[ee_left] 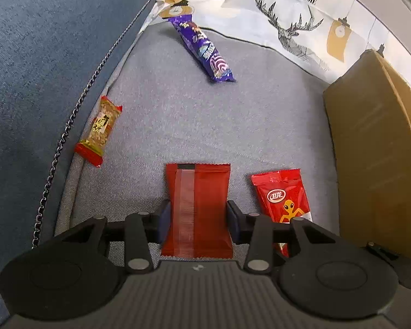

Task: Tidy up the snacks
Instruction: 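Grasp the red wafer pack with the left tool while the right tool grasps the red spicy strip bag, then carry the red wafer pack and spicy strip bag with both tools over the box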

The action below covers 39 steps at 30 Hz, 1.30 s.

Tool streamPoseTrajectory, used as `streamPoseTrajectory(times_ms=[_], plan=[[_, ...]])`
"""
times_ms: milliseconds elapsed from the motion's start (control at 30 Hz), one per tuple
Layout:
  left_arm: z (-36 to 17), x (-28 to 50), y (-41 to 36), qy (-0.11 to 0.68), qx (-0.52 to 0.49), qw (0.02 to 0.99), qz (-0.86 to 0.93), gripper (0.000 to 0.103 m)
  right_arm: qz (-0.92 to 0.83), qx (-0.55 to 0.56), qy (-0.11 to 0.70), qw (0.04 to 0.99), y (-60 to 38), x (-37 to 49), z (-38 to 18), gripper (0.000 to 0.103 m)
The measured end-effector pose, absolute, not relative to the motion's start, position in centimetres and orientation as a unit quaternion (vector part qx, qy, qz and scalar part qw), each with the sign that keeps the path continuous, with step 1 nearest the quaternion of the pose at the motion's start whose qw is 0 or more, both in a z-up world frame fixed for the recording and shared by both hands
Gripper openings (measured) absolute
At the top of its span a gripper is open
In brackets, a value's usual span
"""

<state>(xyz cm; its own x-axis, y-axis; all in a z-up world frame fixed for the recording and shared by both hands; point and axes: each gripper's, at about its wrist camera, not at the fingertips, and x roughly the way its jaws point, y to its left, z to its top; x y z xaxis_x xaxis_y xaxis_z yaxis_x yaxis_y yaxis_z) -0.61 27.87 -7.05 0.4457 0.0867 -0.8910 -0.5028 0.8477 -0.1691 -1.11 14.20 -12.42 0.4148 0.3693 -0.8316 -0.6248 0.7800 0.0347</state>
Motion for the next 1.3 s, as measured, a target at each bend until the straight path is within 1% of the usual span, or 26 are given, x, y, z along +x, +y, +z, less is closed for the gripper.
streamPoseTrajectory(times_ms=[133,267,400,600,800,1000,1133,1200,1300], plan=[[-5.9,-1.2,27.6,0.466,-0.217,0.839,0.179,0.046,0.303,-0.139,0.433,0.838,13.9,-2.0,-11.9,0.047],[-3.9,-2.3,26.9,0.414,-0.224,0.865,0.176,0.046,0.303,-0.138,0.407,0.851,13.5,-2.9,-11.4,0.047],[-2.2,-3.4,26.1,0.371,-0.225,0.885,0.170,0.046,0.301,-0.115,0.386,0.864,12.3,-3.7,-10.3,0.046],[-0.1,-4.7,25.5,0.309,-0.233,0.907,0.165,0.046,0.308,-0.098,0.323,0.889,10.3,-5.3,-7.6,0.046],[1.2,-5.2,25.2,0.264,-0.239,0.918,0.173,0.046,0.318,-0.064,0.267,0.907,7.9,-6.4,-4.0,0.046],[1.2,-4.6,24.4,0.268,-0.246,0.921,0.136,0.046,0.333,-0.051,0.196,0.921,4.4,-5.5,0.7,0.046],[1.0,-3.9,23.3,0.273,-0.245,0.925,0.103,0.046,0.311,-0.054,0.167,0.934,1.5,-3.2,1.7,0.046],[1.0,-3.4,22.5,0.272,-0.237,0.928,0.091,0.047,0.289,-0.044,0.166,0.942,-0.1,-2.0,1.0,0.046],[1.3,-2.5,21.0,0.267,-0.221,0.935,0.074,0.046,0.263,-0.019,0.194,0.945,-2.1,-0.3,0.3,0.046]])
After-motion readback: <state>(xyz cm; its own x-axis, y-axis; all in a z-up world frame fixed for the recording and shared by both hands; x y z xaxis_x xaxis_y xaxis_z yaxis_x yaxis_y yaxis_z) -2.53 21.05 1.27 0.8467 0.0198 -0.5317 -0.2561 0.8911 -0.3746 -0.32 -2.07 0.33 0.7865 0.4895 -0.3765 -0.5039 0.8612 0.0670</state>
